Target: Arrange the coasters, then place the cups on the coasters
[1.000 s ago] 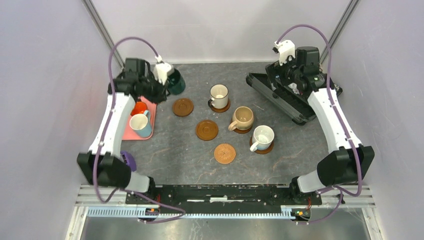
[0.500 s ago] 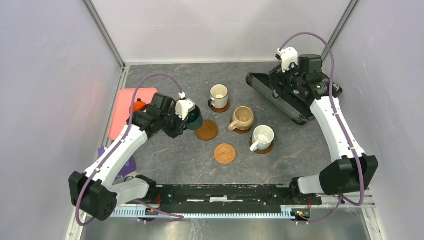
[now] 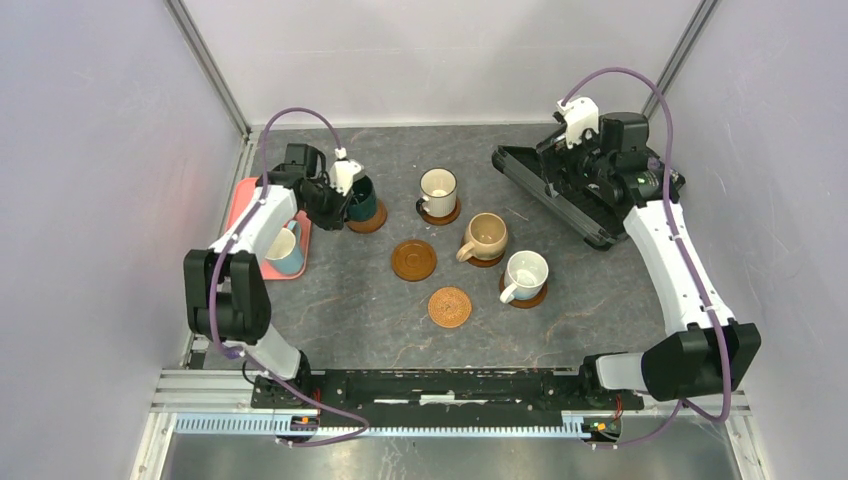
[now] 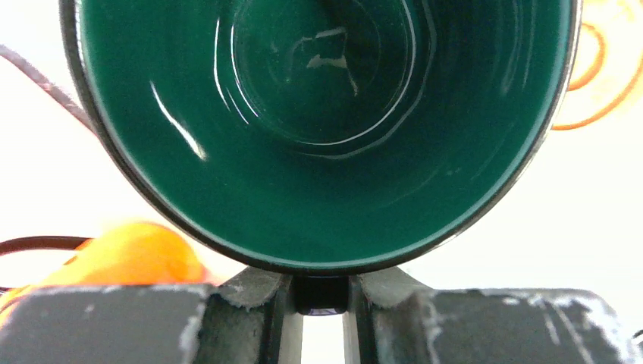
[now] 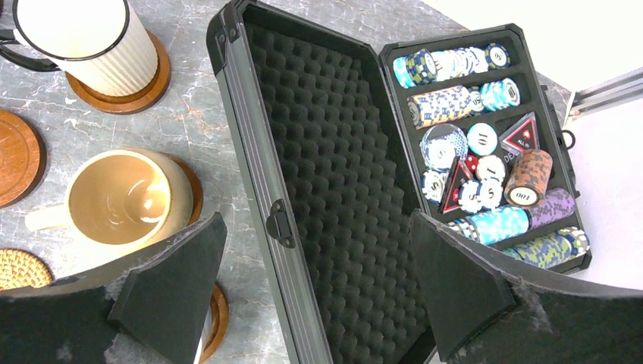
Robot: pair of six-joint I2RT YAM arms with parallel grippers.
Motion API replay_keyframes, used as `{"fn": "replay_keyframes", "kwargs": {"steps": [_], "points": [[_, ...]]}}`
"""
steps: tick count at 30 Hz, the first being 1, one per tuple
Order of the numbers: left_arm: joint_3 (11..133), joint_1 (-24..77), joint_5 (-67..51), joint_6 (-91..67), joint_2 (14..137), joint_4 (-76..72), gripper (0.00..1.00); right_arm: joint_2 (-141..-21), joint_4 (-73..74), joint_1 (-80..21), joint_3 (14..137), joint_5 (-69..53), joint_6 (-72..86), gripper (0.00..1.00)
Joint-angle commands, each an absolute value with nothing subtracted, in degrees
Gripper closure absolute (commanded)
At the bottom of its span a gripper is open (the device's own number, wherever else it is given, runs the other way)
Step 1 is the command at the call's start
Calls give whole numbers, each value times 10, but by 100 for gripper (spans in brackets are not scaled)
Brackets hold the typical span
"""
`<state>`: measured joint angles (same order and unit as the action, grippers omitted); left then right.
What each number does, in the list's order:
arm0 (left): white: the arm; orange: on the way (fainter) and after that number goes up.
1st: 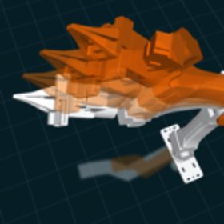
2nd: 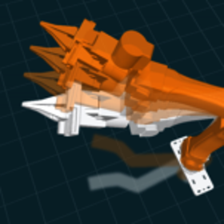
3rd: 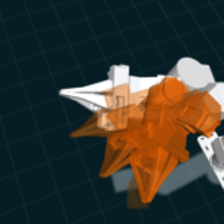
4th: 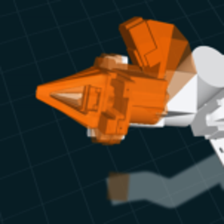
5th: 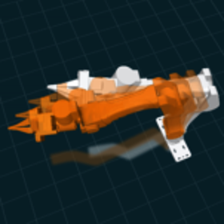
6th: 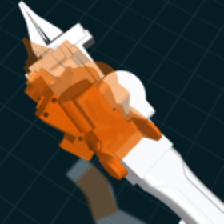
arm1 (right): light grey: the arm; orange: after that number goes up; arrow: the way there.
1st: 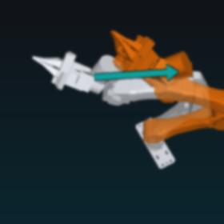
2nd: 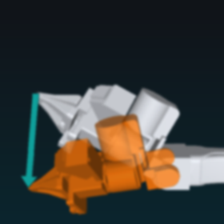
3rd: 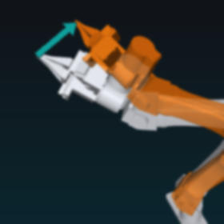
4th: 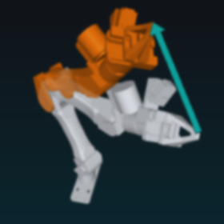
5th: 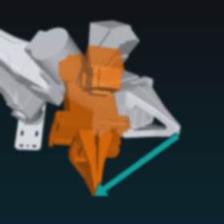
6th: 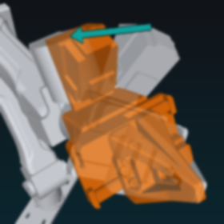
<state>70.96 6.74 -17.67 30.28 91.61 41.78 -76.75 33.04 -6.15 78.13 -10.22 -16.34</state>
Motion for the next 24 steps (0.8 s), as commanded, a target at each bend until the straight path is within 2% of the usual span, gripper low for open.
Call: {"fn": "replay_keyframes", "kwargs": {"steps": [1,12,24], "points": [[752,53,-221,403,933,378,98,-741,313,-58,769,-100,-166,2],[798,29,-238,462,1021,364,98,-739,314,-54,761,-98,-168,2],[802,25,-220,466,1055,354,96,-749,314,-54,763,-98,-171,2]]}}
